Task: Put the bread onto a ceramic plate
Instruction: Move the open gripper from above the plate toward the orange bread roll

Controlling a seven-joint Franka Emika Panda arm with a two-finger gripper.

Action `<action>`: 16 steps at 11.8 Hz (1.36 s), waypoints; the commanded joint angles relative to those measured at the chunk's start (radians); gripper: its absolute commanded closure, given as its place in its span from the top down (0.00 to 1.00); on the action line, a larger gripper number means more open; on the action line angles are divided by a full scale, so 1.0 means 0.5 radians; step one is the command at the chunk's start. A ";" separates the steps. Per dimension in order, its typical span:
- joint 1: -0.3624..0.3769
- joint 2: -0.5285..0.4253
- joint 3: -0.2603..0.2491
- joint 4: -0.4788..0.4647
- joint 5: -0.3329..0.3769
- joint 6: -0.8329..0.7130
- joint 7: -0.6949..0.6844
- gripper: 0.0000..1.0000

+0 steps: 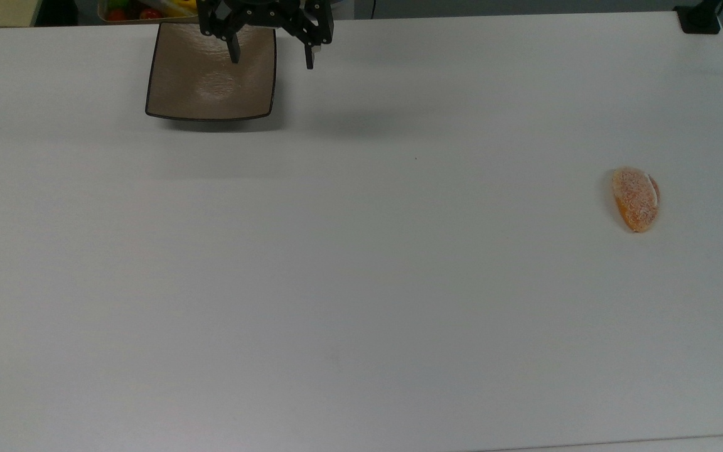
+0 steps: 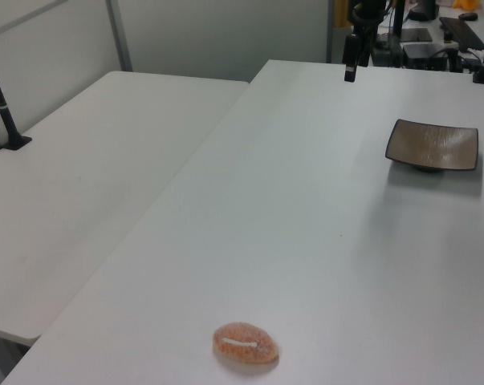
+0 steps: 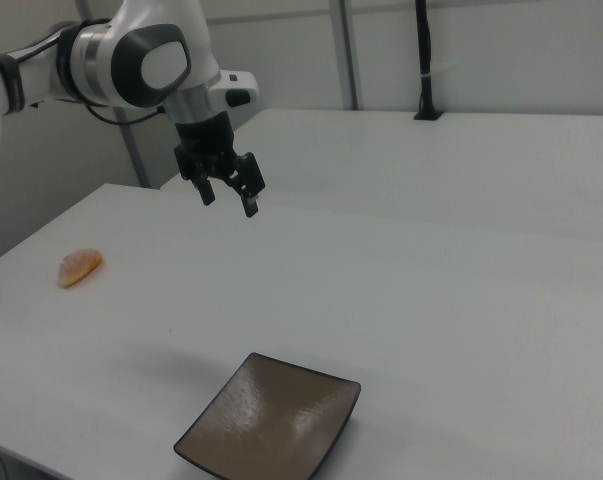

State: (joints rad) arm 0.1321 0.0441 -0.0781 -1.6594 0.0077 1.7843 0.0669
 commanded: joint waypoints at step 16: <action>0.030 0.258 0.524 0.036 0.034 0.389 0.185 1.00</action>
State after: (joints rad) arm 0.1437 0.1490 0.1244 -1.6546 0.0287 1.9292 0.1332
